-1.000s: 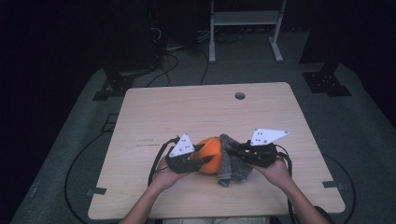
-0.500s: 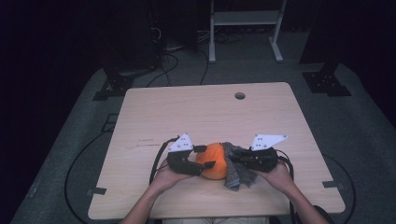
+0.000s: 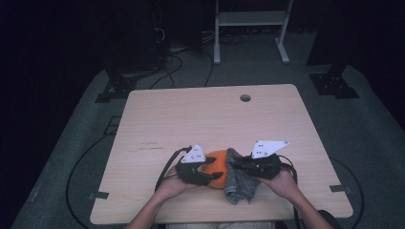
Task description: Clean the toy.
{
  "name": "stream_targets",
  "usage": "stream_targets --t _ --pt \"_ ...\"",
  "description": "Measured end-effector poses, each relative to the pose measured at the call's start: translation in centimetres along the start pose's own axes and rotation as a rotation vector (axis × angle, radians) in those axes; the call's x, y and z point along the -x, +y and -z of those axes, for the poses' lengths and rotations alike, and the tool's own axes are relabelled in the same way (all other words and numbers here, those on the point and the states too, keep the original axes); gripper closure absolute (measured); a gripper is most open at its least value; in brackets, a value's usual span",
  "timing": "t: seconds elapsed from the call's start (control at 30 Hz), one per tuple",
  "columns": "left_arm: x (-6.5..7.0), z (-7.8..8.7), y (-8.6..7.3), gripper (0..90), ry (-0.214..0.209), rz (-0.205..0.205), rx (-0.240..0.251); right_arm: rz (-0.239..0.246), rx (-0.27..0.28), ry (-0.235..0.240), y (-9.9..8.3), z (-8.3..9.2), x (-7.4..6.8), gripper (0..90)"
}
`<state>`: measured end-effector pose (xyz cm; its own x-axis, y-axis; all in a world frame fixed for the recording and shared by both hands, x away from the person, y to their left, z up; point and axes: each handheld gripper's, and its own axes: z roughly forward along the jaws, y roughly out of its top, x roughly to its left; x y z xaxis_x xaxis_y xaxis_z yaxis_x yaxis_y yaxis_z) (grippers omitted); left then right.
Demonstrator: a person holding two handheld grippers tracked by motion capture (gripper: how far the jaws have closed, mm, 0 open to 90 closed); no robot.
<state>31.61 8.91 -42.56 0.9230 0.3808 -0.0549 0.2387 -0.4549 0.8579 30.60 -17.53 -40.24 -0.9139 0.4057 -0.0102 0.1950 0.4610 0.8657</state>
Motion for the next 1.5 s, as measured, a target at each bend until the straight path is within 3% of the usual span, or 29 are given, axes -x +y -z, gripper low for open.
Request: stream_targets --t 0.07,0.13,0.2,0.27,0.37,0.47,0.53,0.57,0.6,0.7,0.83,0.97,1.0,1.07,1.17,1.27,1.37,1.5 --pt "-0.7 0.0 -0.1 30.2 0.013 0.085 0.029 -0.007 -0.002 -0.024 -0.5 0.2 0.1 81.6" --pt "-0.7 -0.1 -0.2 27.1 0.016 0.093 0.023 -0.02 -0.001 -0.028 -1.0 0.6 0.2 81.6" --pt "-0.2 -0.5 -0.2 29.8 0.007 0.066 0.005 -0.032 -0.005 -0.005 -1.2 0.8 0.0 81.7" --pt "0.4 -0.9 -0.2 33.1 0.007 0.023 -0.012 -0.014 -0.004 0.022 -0.8 0.6 -0.6 81.5" --pt "0.7 -0.7 -0.4 37.7 0.011 -0.007 -0.028 0.018 -0.009 0.007 -0.3 0.1 -1.1 81.5" --pt "0.8 -0.3 -0.7 39.5 -0.002 -0.017 -0.023 -0.013 -0.003 -0.005 -0.5 0.5 -0.3 81.6" --pt "0.6 0.0 -0.4 35.6 -0.018 0.015 0.02 -0.021 -0.031 -0.015 -1.0 0.9 0.3 81.7" --pt "0.6 0.0 -0.4 28.7 -0.018 0.015 0.02 -0.03 -0.044 -0.007 -1.3 1.1 0.4 81.7" --pt "0.4 0.0 -0.1 24.4 0.01 0.044 0.042 -0.032 -0.052 -0.004 -1.5 1.2 0.3 81.8" --pt "0.2 -0.8 -0.2 20.3 0.027 0.059 0.0 -0.034 -0.052 0.048 -1.4 1.4 -0.2 82.0" --pt "1.5 -1.1 -0.3 34.0 0.053 -0.072 -0.046 0.05 -0.078 0.064 0.3 -0.1 -1.7 82.2" --pt "2.2 -0.9 -0.9 39.3 0.061 -0.108 -0.043 0.039 -0.066 0.025 1.5 -0.9 -0.4 82.3" --pt "2.3 -0.9 -1.0 39.4 0.064 -0.111 -0.04 0.048 -0.082 0.001 1.5 -0.9 0.0 82.2" --pt "2.3 -0.8 -0.9 39.0 0.052 -0.106 -0.033 0.026 -0.078 0.006 1.2 -0.6 0.5 82.2" --pt "1.9 -0.8 -0.5 30.7 0.038 -0.057 0.0 0.008 -0.075 0.001 0.3 0.2 0.9 82.2" --pt "2.3 -1.3 -0.6 23.4 0.086 -0.062 0.005 -0.021 -0.065 0.029 -0.4 0.8 1.2 82.1" --pt "2.9 -1.7 -0.7 32.5 0.103 -0.134 -0.034 -0.03 -0.063 0.043 -0.1 0.6 1.3 82.0" --pt "2.4 -1.3 -1.0 36.7 0.094 -0.096 -0.044 -0.039 -0.064 0.032 0.3 -0.2 2.1 81.4"
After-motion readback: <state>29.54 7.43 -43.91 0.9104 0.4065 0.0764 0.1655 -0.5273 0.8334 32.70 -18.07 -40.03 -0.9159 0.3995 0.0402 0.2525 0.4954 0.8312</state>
